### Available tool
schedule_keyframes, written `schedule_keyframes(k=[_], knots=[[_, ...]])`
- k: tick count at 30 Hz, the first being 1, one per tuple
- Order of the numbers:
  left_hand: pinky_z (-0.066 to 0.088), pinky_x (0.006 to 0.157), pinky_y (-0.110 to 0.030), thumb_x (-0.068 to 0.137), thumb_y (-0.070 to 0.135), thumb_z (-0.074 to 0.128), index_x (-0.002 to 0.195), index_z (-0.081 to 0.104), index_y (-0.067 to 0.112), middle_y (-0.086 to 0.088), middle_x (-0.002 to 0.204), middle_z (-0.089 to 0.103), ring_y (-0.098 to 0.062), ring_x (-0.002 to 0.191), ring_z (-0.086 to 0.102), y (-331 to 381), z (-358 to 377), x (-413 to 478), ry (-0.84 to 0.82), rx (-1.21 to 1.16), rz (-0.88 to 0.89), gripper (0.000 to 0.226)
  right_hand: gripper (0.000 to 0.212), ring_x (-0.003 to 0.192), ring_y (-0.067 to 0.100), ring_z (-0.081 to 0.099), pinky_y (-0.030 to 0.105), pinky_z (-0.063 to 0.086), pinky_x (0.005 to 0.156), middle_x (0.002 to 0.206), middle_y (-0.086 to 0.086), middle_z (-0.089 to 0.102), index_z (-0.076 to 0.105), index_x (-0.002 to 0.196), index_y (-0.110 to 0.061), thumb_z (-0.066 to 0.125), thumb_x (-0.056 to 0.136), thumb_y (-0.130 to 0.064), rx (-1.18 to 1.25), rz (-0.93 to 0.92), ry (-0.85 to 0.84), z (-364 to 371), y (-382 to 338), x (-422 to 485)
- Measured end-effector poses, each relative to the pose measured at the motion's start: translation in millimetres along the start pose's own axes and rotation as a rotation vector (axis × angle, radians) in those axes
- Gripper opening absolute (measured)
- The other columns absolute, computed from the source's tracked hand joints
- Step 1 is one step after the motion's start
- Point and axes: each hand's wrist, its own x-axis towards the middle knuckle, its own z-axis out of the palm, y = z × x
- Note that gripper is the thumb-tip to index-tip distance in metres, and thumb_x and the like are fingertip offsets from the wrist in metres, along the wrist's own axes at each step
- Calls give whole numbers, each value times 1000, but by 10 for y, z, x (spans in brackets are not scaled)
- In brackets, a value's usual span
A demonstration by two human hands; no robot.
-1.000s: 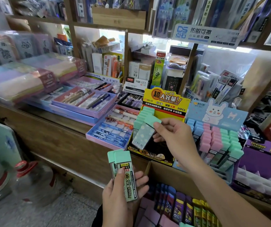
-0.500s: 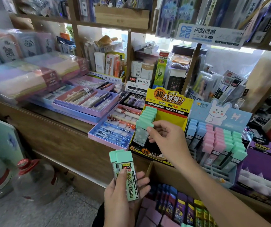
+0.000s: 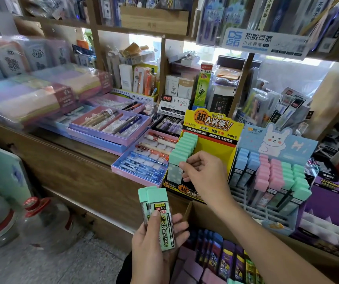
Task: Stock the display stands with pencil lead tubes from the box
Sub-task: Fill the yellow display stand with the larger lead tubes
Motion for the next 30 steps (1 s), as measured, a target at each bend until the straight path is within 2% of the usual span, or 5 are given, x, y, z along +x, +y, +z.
schedule_keyframes(k=[9,12,15,22,30], knots=[[62,56,-39,81,33,69,114,67,-2,-30,95,75,-41,78,77,-5,-10,-25,-44,19,1,48,17,64,17,71,40,63,61,72,1,70,67,82,-17,83,85,-20,-88,21,16,-48,-28,-36],[63,58,-40,77,33,71,113,68,2,-31,96,75,-44,83,76,-1,-19,-36,-73,18,4,49,14,60,14,69,32,57,55,69,-2,69,69,80,-19,80,87,-24,-65,35,15,-126,-30,-113],[63,59,-39,75,32,74,108,72,3,-32,96,75,-44,85,76,-20,-23,-33,-83,45,17,44,12,53,8,64,19,47,49,74,2,74,74,83,-19,72,95,-22,50,88,-119,-198,-65,-219],[62,61,-36,68,39,80,92,81,16,-28,94,76,-41,84,77,-30,-10,-46,-113,160,94,34,14,53,6,58,20,44,47,70,2,73,78,102,-21,68,99,-30,209,180,-481,-314,-85,-425],[62,61,-39,65,44,80,97,81,19,-24,95,78,-42,83,77,-60,-16,-22,-102,206,123,40,10,60,13,63,23,48,48,78,7,75,78,98,-17,77,91,-24,305,214,-440,-390,-79,-437]])
